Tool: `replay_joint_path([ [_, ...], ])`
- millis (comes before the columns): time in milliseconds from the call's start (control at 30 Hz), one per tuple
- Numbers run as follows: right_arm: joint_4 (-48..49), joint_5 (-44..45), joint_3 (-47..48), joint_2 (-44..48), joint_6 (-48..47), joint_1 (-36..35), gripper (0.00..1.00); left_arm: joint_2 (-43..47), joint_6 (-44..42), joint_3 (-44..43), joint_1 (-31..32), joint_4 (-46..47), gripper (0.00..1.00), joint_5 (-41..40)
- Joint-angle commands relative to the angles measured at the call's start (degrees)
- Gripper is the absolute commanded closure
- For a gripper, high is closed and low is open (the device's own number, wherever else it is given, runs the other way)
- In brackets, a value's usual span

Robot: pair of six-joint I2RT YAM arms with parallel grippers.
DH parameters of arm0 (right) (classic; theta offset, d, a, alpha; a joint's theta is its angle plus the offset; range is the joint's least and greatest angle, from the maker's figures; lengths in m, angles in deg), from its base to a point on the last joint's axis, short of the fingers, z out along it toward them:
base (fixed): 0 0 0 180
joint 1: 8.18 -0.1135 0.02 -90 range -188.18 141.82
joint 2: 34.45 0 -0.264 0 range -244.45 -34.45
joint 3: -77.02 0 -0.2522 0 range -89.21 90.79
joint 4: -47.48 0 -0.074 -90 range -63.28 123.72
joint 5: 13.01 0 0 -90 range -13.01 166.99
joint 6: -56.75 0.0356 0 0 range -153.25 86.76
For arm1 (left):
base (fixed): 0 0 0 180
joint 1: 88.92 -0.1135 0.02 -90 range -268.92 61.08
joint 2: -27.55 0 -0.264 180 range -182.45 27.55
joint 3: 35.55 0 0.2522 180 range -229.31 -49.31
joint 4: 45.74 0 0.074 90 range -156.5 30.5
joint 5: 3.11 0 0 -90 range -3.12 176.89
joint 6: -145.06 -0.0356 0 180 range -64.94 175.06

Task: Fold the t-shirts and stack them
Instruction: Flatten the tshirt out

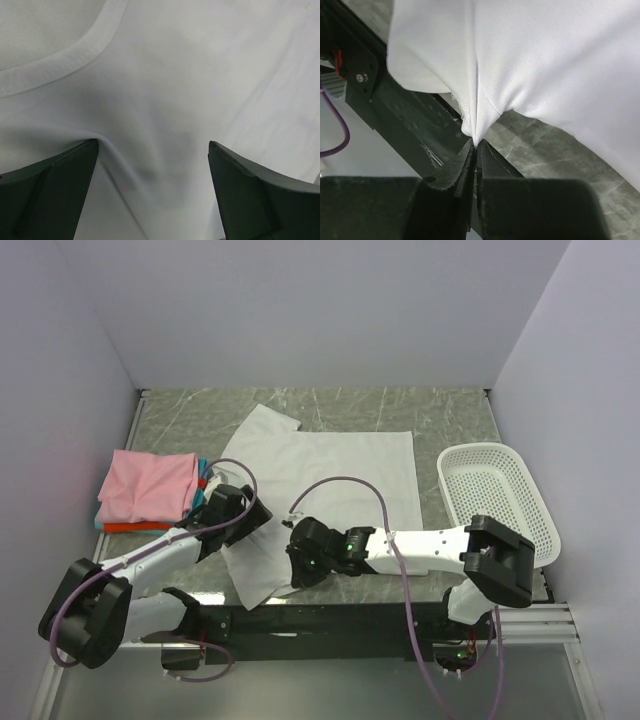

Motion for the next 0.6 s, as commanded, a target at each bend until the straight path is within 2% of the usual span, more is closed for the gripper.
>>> replay_joint_path([
  [0,-2.04,0.91,-2.26,0.48,2.41,-0.16,0.9,0.43,-2.06,1.13,-0.04,-4.13,0.01,-0.73],
  [133,-1.6,5.66,-4.02,4.6,2.07,-0.07,0.68,1.39,-3.63,0.61,-0.04,-3.95,0.01,-0.73],
  [167,-1.6,6.71,-4.28,5.57,1.81,-0.07,0.57,1.66,-3.81,0.43,-0.04,-3.87,0.01,-0.82],
  [200,-2.03,8.29,-4.29,6.45,1.37,-0.07,0.52,1.92,-4.16,0.16,-0.04,-3.87,0.01,-1.08],
  [367,-6.25,16.29,-4.64,12.96,0.66,1.14,0.29,2.1,-5.04,-0.98,-0.04,-3.51,0.01,-2.05],
  [433,-8.8,19.28,-5.25,14.97,1.1,3.52,0.26,1.66,-5.4,-1.85,-0.04,-4.04,0.01,-2.14],
  [533,-9.86,18.68,-6.74,17.87,-0.47,10.54,0.23,1.57,-5.75,-3.52,-0.04,-4.74,0.01,-1.44],
  [567,-9.69,18.59,-7.01,18.58,-1.27,12.65,0.19,1.74,-6.1,-4.05,-0.04,-5.01,0.0,-0.83],
])
